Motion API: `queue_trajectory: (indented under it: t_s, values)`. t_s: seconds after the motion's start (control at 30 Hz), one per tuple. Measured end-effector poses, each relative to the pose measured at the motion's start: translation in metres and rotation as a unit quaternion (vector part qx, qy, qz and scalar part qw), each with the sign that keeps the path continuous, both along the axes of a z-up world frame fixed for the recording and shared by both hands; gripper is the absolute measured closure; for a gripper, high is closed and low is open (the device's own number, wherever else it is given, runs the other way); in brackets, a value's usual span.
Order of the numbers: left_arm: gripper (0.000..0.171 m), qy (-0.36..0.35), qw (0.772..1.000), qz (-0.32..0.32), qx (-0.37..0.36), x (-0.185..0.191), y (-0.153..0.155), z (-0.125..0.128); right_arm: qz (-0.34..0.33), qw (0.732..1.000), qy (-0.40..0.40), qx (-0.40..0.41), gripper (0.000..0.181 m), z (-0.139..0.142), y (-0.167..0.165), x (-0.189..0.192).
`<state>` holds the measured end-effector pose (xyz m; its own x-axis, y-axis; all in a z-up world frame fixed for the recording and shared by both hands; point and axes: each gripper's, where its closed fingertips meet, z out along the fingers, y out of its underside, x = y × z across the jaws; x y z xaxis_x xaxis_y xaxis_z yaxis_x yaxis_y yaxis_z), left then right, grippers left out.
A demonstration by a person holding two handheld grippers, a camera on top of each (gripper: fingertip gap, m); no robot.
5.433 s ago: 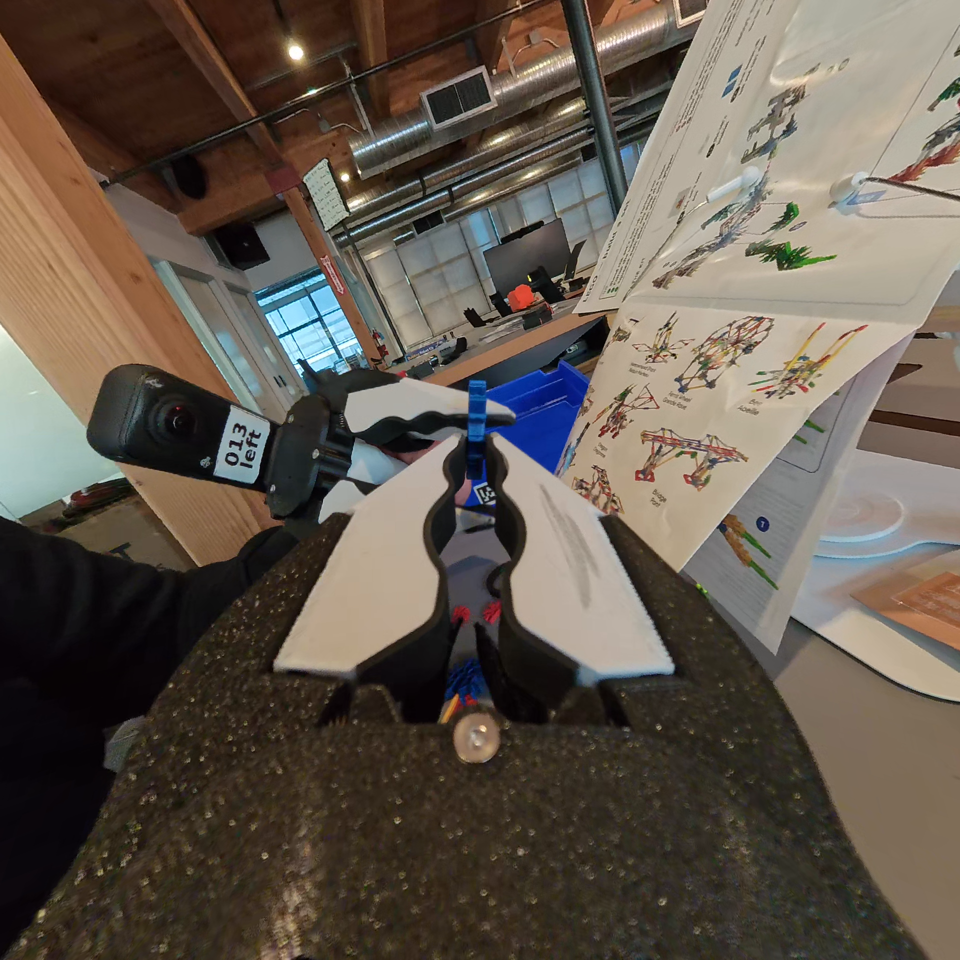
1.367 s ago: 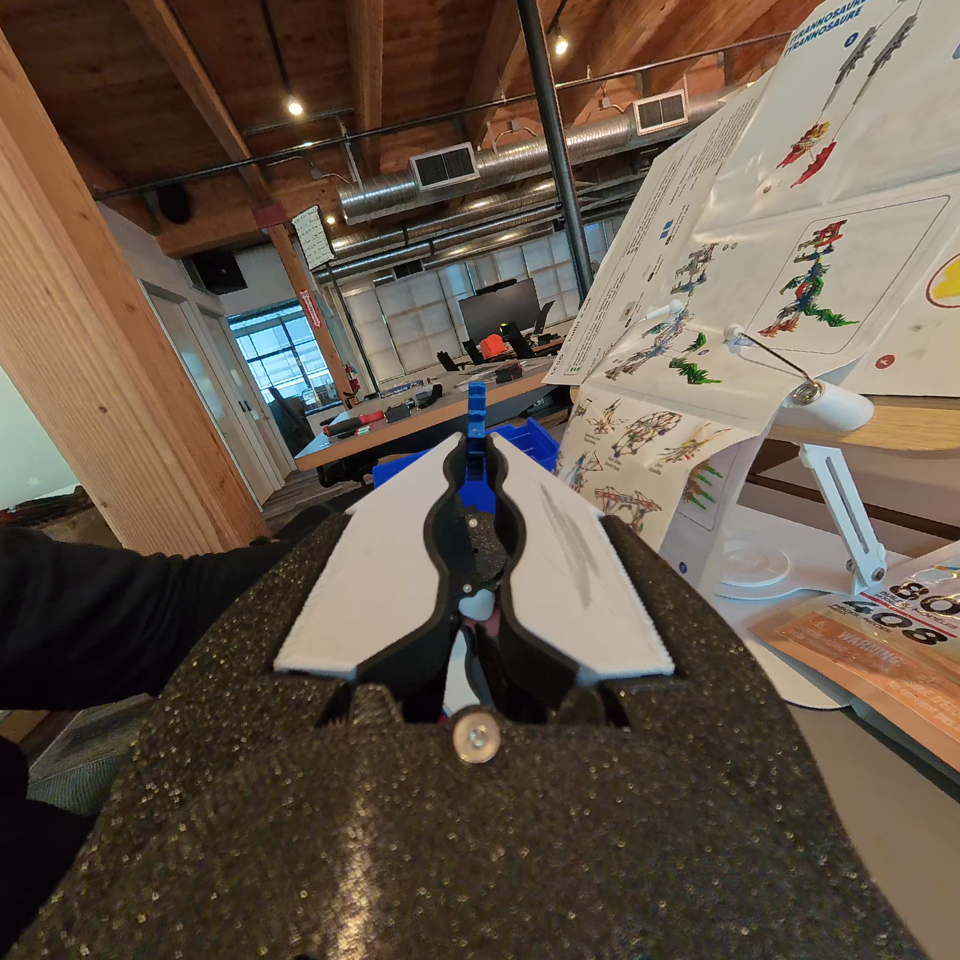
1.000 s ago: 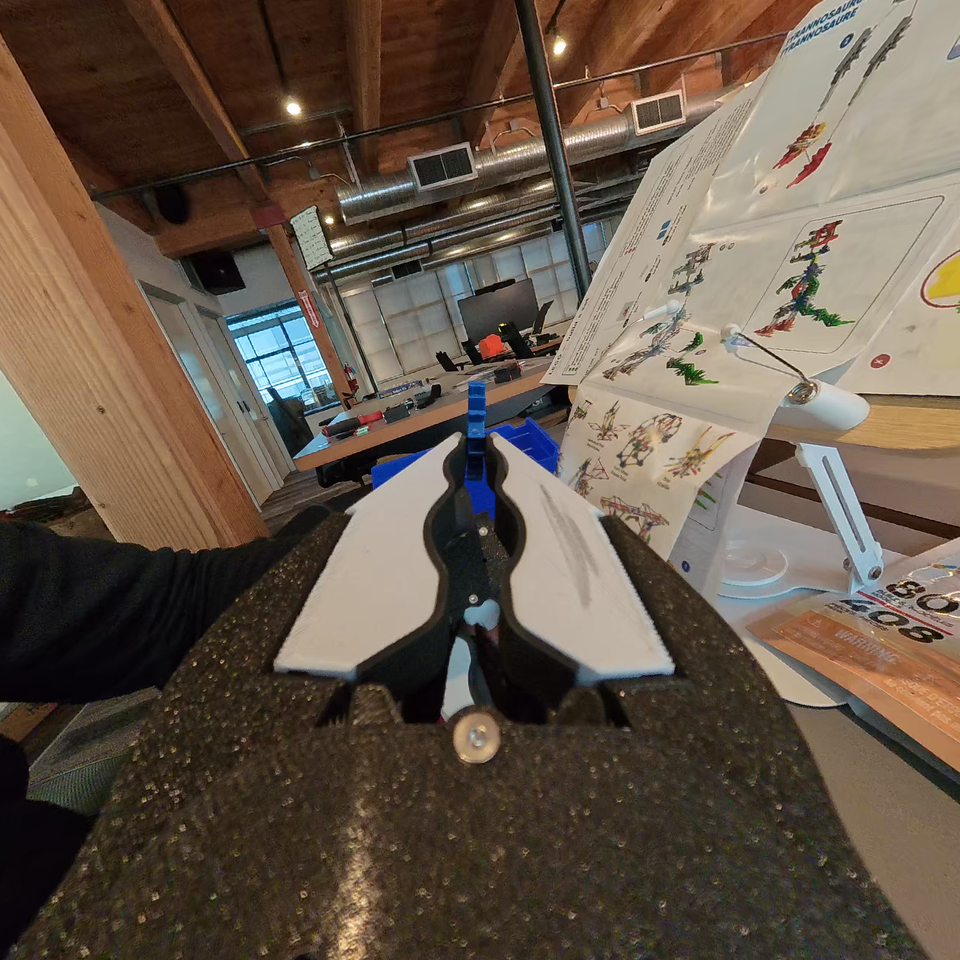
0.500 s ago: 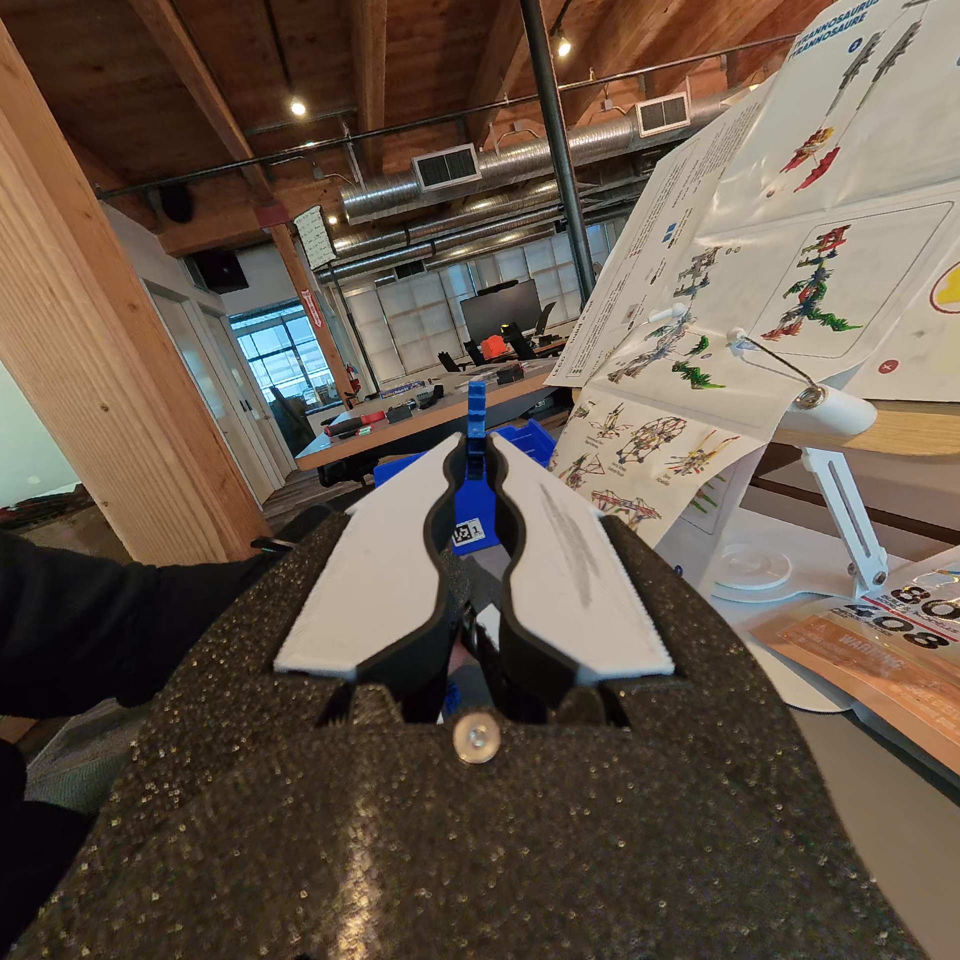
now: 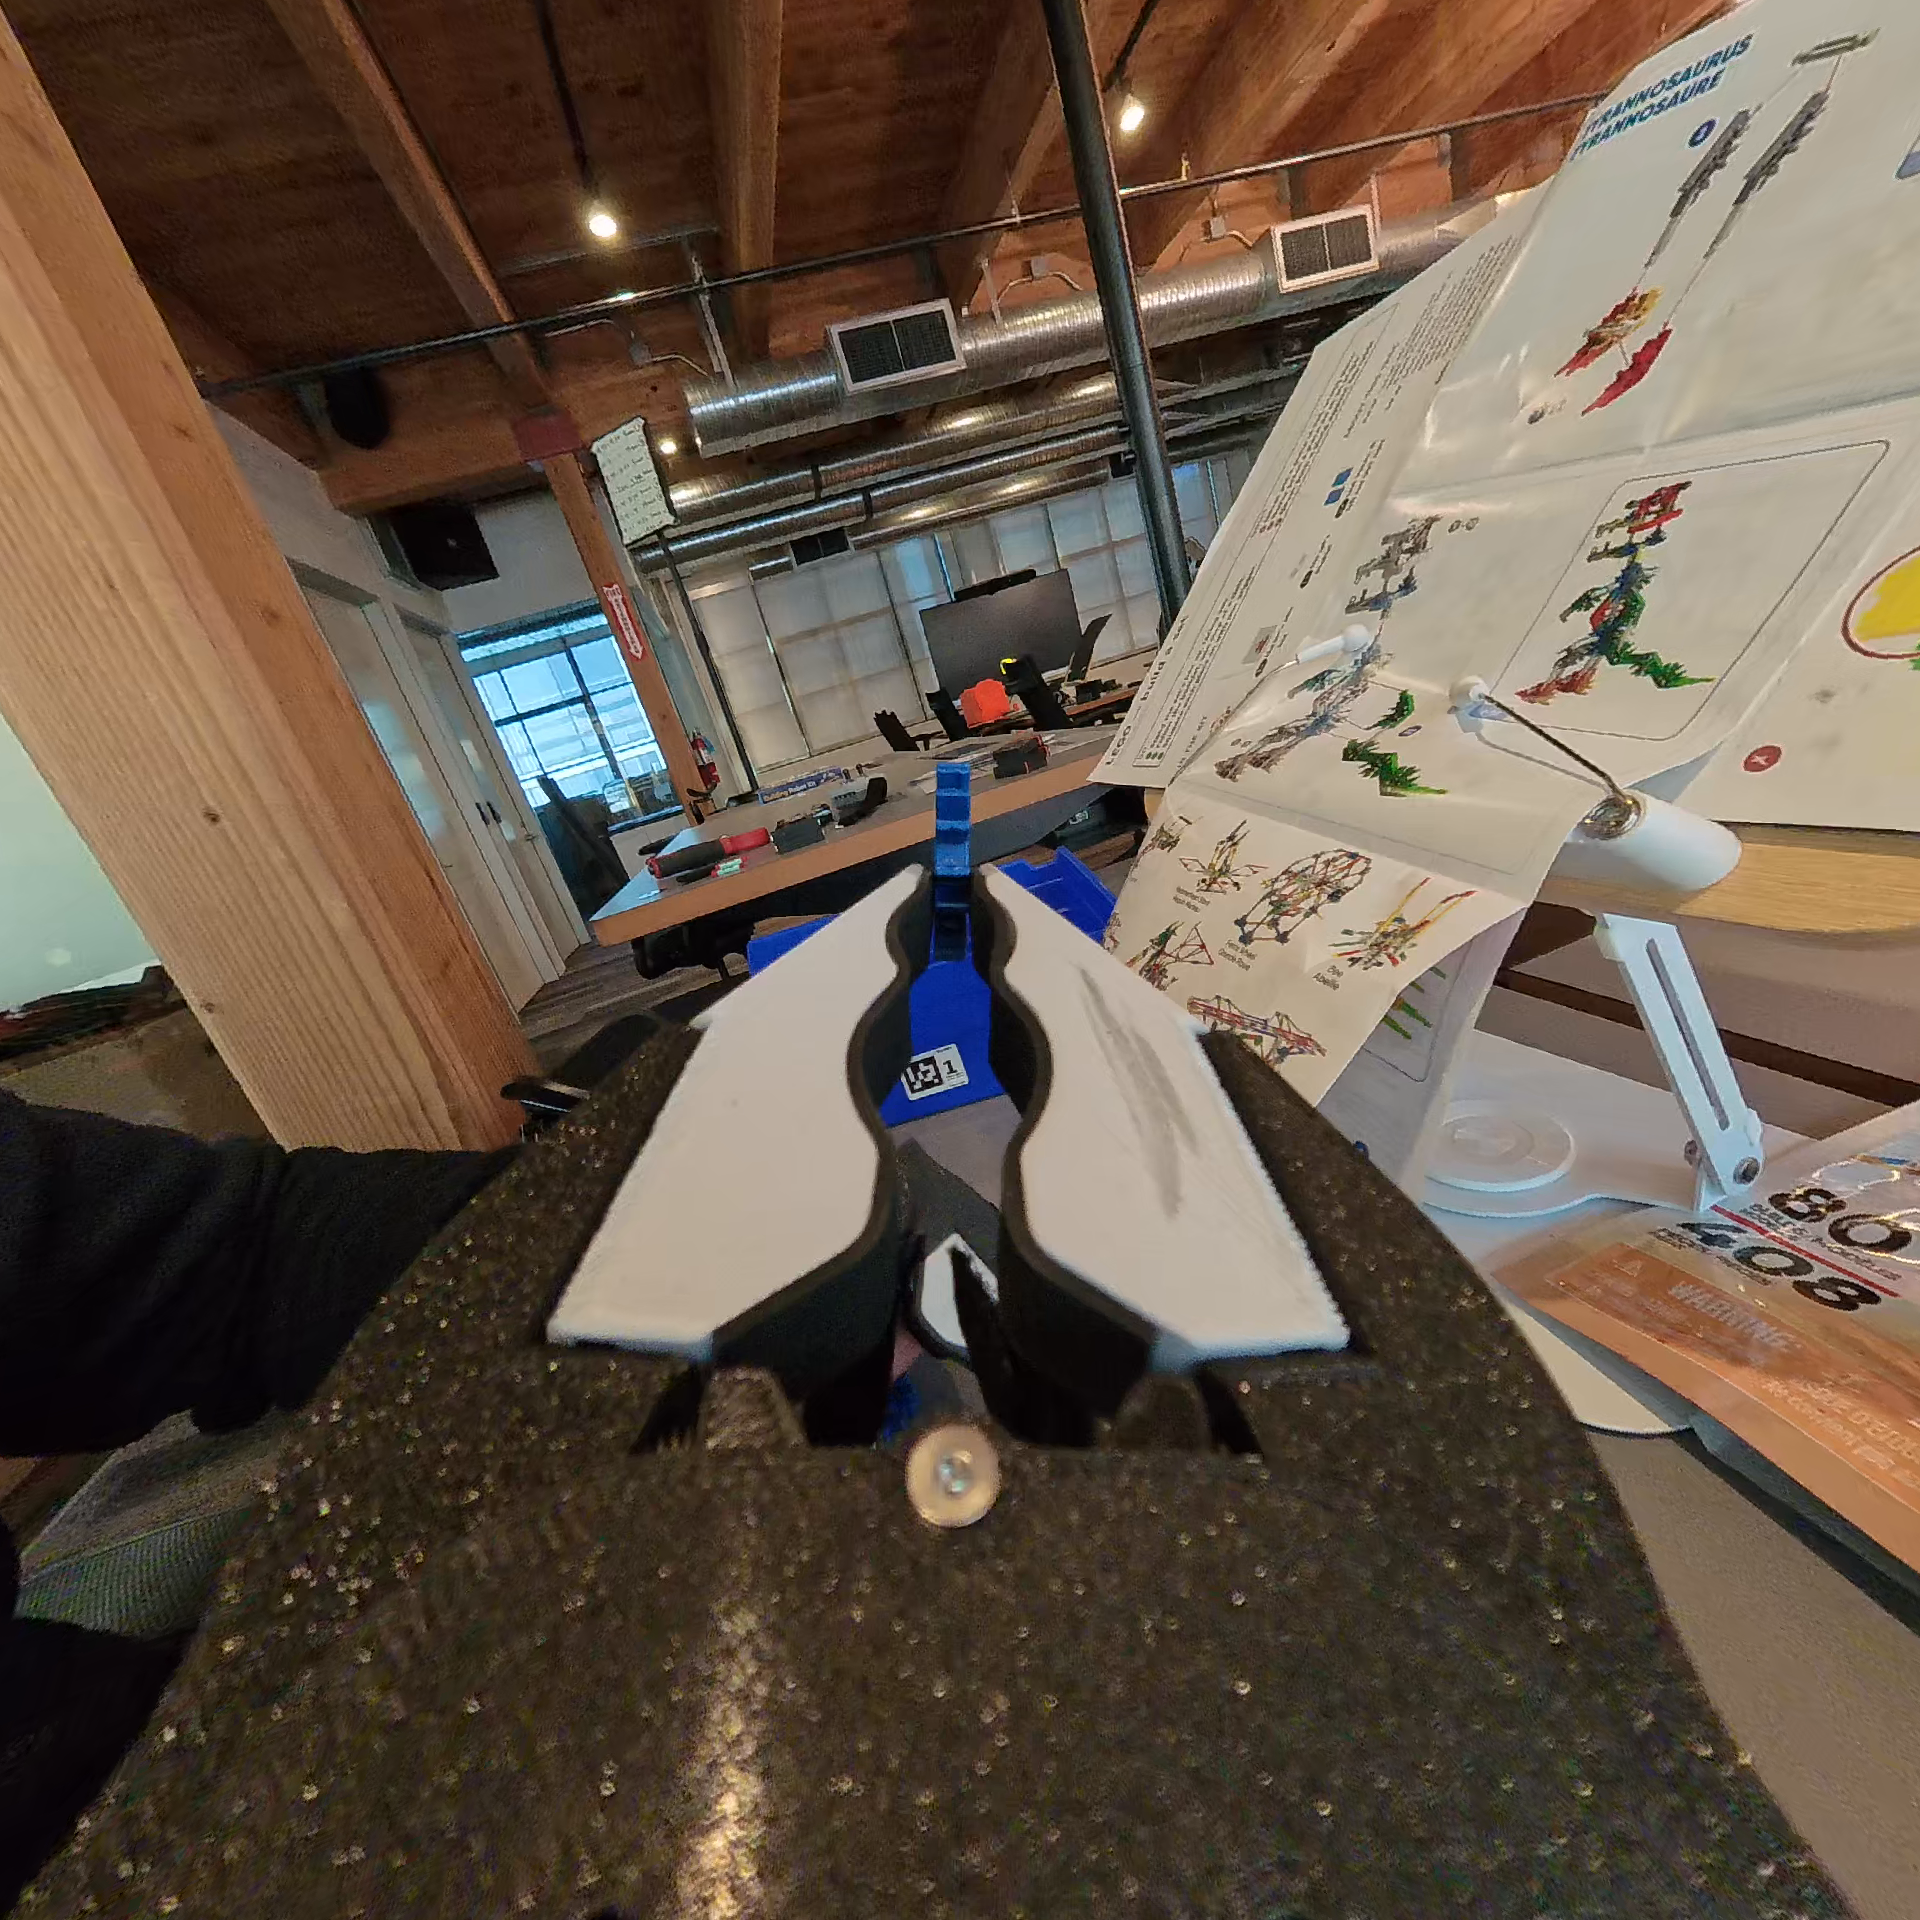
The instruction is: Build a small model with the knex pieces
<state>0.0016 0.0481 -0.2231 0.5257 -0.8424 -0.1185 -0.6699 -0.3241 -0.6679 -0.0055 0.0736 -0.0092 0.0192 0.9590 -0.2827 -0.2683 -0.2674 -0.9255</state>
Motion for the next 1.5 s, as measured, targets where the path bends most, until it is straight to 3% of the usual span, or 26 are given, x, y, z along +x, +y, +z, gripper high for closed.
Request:
queue_trajectory:
  t_s: [0.2,0.4,0.63,1.0,1.5]
  values:
    - [0.134,-0.062,0.997,-0.018,0.038,-0.018,-0.007,0.036,-0.003,1.000,-0.005,0.005,0.176,-0.001,0.002,0.004]
    - [0.134,-0.168,0.979,-0.049,0.102,-0.052,-0.029,0.106,0.040,0.997,-0.051,0.038,0.176,-0.015,-0.018,-0.011]
    - [0.134,-0.144,0.975,-0.088,0.144,-0.065,-0.052,0.144,0.124,0.981,-0.121,0.089,0.176,-0.043,-0.058,-0.034]
    - [0.134,-0.119,0.976,-0.136,0.121,-0.066,-0.067,0.149,0.181,0.968,-0.143,0.102,0.176,-0.058,-0.081,-0.042]
    - [0.134,-0.062,0.974,-0.211,0.059,-0.053,-0.085,0.135,0.221,0.948,-0.177,0.143,0.176,-0.071,-0.103,-0.043]
